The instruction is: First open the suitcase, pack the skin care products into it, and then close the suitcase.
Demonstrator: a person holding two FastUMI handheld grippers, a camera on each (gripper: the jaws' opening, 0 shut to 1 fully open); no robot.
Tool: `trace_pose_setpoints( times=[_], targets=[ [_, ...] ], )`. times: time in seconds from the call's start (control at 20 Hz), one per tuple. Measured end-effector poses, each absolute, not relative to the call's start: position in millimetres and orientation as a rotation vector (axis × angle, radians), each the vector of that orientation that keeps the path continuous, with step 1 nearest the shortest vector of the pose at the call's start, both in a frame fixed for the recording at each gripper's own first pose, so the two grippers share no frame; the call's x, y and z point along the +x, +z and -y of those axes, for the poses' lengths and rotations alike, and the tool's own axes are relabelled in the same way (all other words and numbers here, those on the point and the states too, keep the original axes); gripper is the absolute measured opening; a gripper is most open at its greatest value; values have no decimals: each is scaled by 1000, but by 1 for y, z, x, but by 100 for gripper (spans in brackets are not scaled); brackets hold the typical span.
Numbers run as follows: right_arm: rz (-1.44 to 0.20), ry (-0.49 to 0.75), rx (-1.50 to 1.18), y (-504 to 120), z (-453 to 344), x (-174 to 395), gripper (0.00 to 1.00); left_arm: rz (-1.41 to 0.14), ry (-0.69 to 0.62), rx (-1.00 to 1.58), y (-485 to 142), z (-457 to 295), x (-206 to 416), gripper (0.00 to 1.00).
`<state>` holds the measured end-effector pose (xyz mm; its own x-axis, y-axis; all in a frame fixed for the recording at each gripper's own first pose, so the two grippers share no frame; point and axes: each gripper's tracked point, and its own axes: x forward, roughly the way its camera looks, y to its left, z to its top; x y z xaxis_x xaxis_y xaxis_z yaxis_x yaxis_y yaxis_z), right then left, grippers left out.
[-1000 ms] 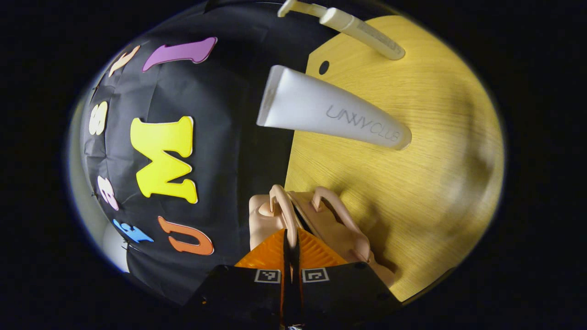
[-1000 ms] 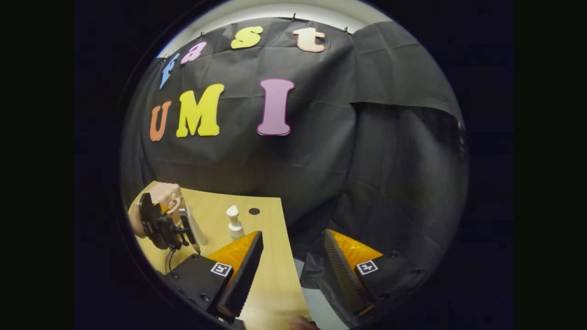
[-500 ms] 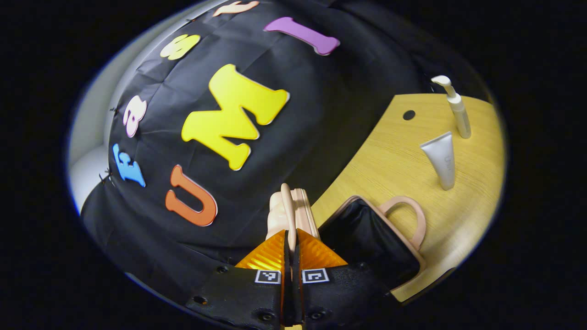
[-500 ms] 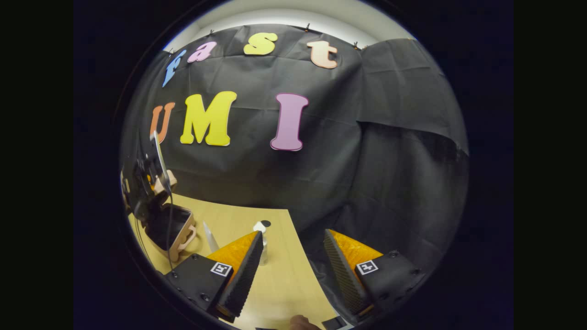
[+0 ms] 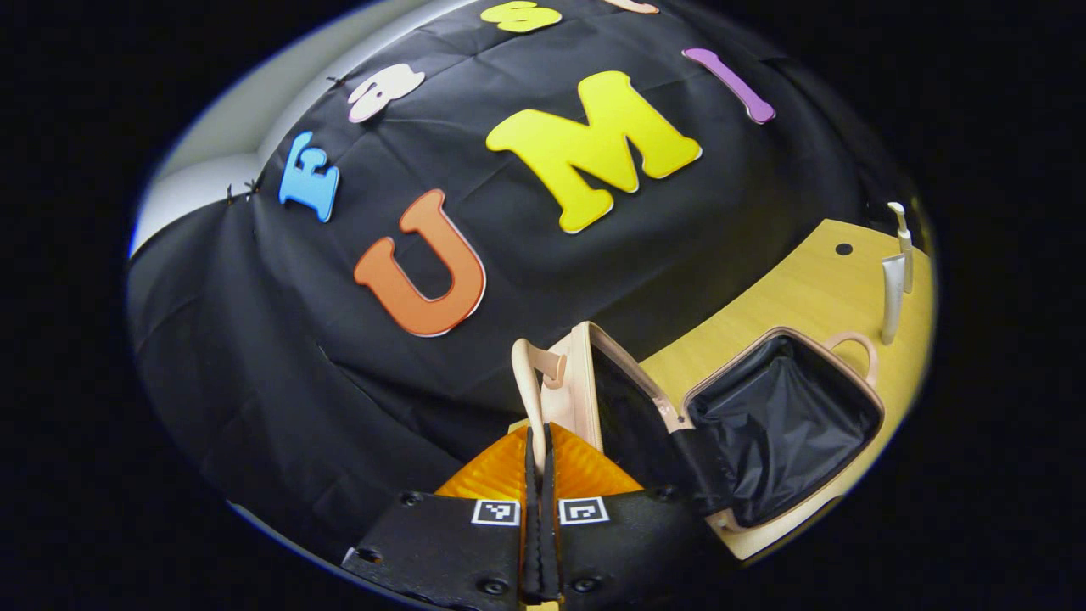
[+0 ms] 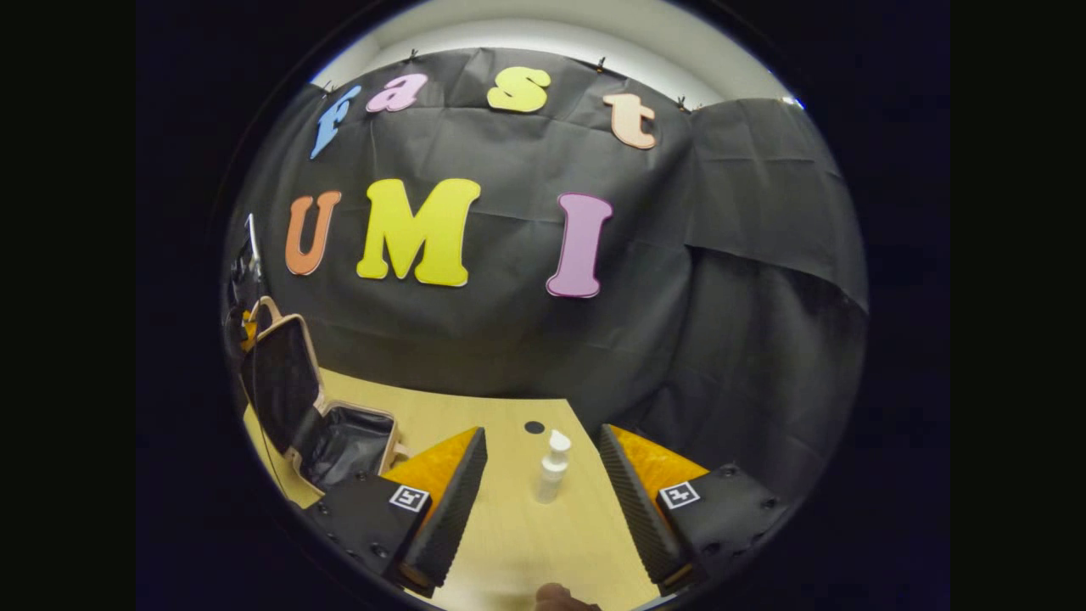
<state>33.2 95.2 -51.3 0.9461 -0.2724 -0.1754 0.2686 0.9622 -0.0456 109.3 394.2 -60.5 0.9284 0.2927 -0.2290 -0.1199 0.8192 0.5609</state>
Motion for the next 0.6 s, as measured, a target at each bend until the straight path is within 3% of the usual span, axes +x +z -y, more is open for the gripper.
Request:
trace_pose_setpoints(
  times=[0.3,0.6],
  targets=[
    [-205,-287,-84,-41,-136,26,80,-343,182,375,-125,-483,116,3],
    [-258,-290,-140,-49,-160,11,80,-515,126,132,-235,-528,125,0]
  ],
)
